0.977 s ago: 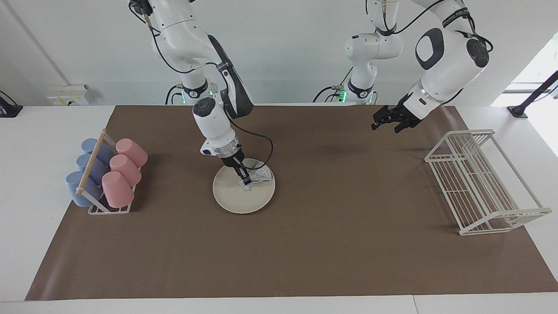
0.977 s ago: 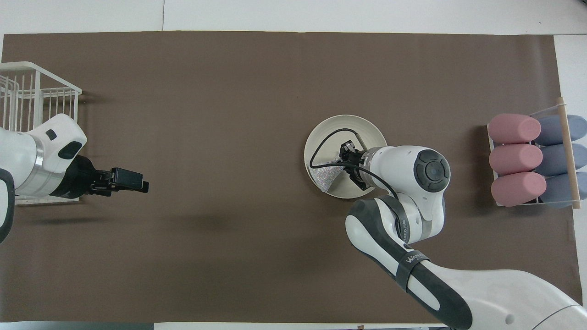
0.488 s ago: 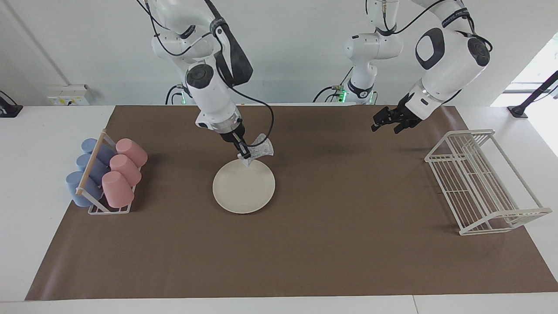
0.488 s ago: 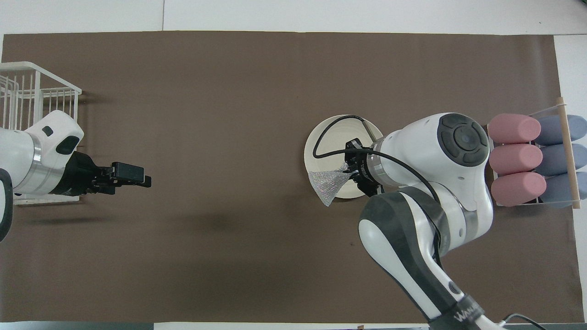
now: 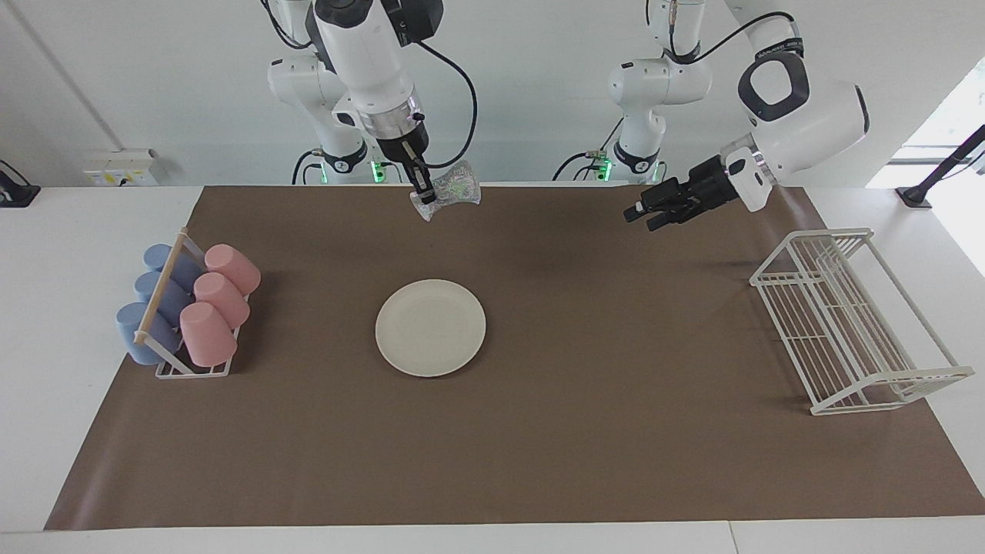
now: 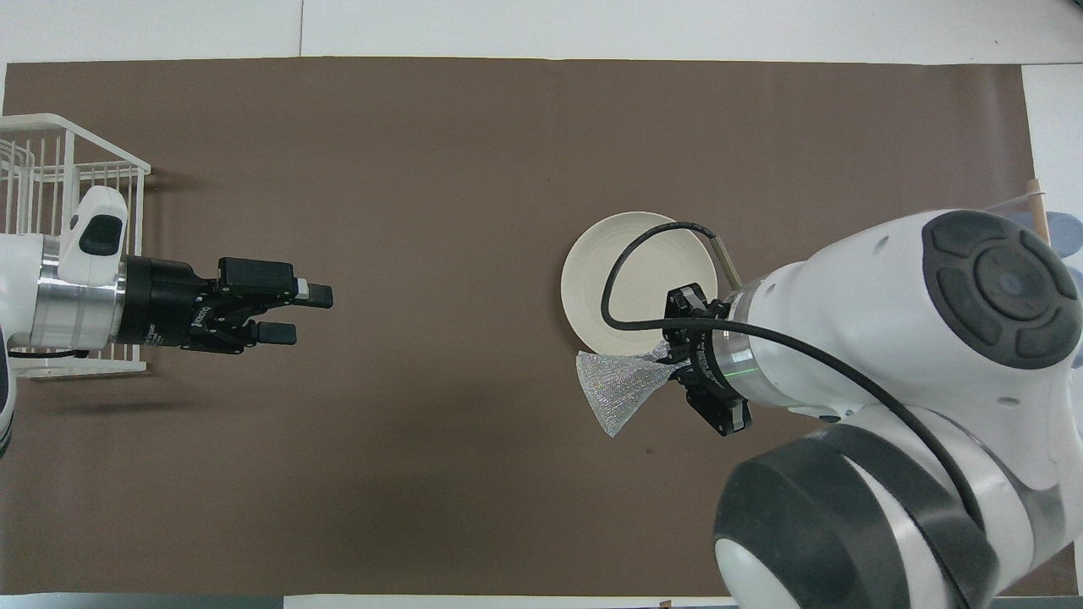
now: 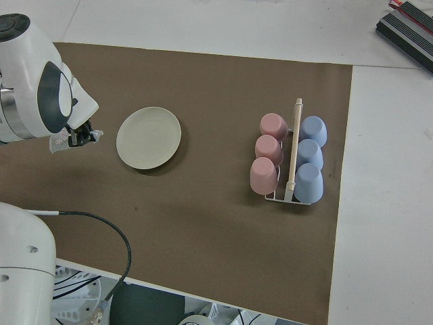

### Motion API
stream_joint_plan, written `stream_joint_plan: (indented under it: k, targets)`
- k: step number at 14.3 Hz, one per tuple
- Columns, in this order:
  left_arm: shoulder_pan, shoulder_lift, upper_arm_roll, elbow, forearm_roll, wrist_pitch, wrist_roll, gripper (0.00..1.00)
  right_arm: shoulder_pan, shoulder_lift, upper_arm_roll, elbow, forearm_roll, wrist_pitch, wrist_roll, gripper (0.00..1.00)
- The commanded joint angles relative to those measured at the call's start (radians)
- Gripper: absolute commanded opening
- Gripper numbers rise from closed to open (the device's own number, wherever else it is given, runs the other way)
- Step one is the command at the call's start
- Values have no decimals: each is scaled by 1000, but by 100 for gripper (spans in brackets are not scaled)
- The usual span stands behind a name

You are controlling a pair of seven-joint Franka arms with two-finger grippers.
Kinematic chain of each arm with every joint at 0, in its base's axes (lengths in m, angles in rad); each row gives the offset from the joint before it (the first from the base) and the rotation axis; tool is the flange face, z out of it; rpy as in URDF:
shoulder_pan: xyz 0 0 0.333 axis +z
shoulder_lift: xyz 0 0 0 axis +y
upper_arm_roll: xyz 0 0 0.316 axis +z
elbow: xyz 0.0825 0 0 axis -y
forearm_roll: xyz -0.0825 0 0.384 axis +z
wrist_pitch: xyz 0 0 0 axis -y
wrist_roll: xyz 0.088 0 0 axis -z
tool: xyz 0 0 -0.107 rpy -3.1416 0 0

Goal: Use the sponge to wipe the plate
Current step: 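Lift the scrubber off the plate while the left gripper reaches it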

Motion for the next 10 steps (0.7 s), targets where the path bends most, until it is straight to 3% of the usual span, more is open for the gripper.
stream_joint_plan:
  k: [1, 7, 10]
  targets:
    - [-13, -2, -4, -23, -132, 6, -36, 100, 62, 28, 10, 32, -10, 34, 143, 0]
    - [-105, -6, -4, -49, -289, 17, -125, 100, 85, 30, 10, 31, -16, 58, 211, 0]
    - [-211, -19, -6, -109, -384, 136, -128, 100, 83, 30, 10, 31, -16, 63, 212, 0]
